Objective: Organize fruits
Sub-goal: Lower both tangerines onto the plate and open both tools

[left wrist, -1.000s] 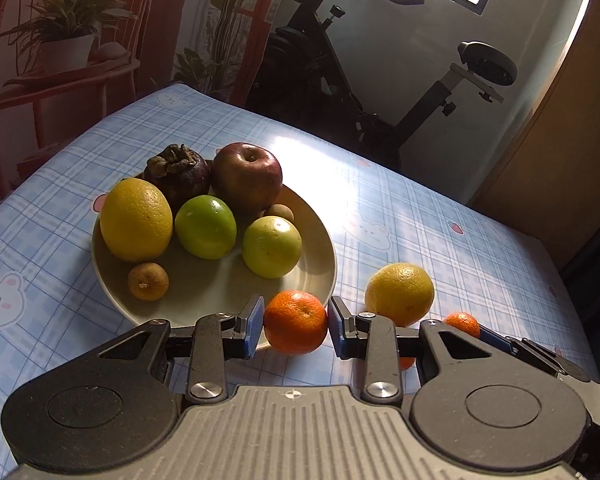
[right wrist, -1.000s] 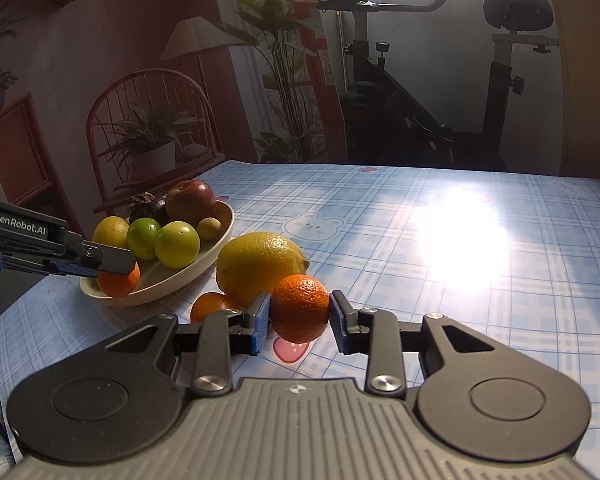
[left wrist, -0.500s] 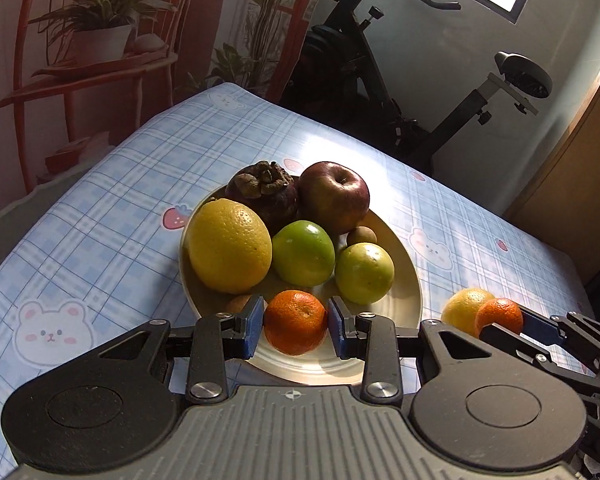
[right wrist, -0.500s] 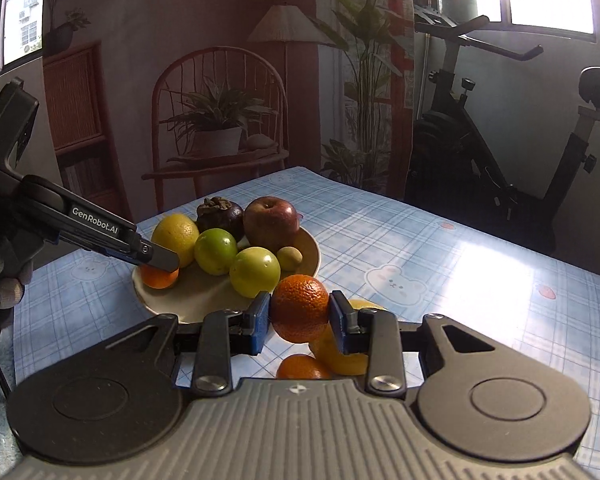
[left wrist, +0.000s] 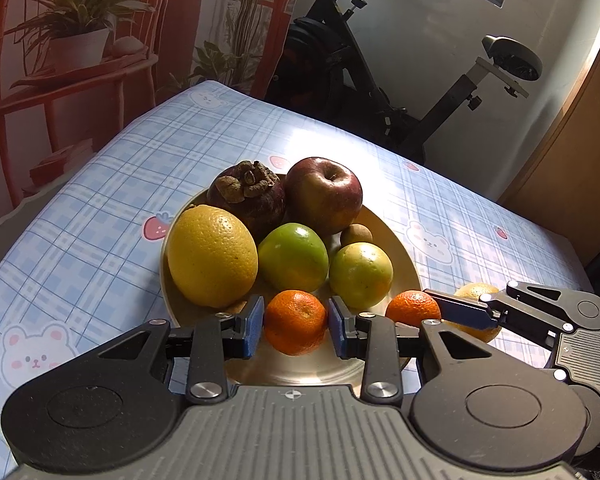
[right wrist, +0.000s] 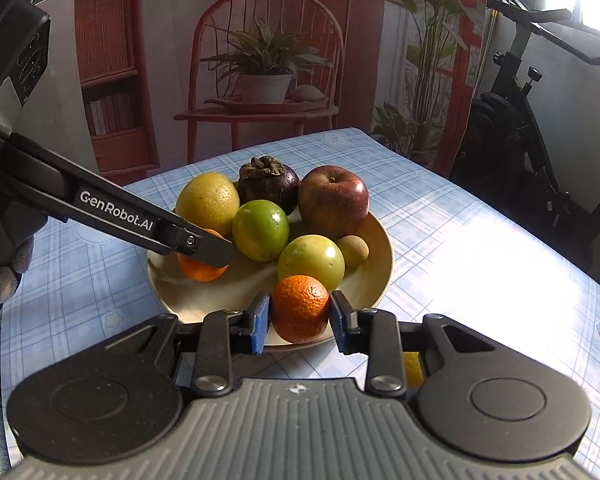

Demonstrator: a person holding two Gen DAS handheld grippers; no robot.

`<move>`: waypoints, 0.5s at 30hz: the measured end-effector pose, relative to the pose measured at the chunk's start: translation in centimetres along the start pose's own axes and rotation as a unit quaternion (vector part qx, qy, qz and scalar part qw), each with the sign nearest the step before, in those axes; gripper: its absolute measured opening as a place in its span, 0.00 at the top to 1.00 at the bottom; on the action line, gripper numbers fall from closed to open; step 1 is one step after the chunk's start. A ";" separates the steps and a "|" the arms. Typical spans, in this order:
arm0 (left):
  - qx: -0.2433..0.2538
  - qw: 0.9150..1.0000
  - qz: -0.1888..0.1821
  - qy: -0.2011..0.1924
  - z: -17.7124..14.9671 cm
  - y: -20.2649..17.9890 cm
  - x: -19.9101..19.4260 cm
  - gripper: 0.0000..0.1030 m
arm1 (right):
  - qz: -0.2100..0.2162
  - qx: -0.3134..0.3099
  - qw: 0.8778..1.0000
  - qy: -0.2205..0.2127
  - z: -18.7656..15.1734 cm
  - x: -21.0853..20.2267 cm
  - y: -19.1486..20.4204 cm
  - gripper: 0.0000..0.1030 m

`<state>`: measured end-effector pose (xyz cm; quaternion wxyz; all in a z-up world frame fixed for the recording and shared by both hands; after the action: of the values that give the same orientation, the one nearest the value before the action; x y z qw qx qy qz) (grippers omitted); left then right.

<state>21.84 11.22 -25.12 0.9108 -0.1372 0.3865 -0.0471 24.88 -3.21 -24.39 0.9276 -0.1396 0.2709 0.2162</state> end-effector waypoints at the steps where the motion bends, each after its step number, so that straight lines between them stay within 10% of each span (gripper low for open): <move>1: 0.001 1.000 -0.001 0.001 0.1 -0.1 0.2 0.64 | 0.000 -0.003 1.000 0.003 0.0 0.2 0.1 0.67; 15: -0.018 1.000 0.001 0.011 0.2 0.3 1.3 0.62 | -0.007 0.002 1.000 0.005 -0.1 -0.1 0.2 0.66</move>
<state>22.86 11.34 -25.98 0.9038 -0.1530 0.3976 -0.0404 24.68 -3.12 -24.47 0.9278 -0.1409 0.2752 0.2087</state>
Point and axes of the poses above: each gripper's, at about its wrist camera, not at the fingertips, and x roughly the way its jaws point, y to its left, z to its top, the point moved 8 cm from there along x, roughly the way its jaws point, and after that the axes turned 4 degrees about -z, right-handed, at the moved point
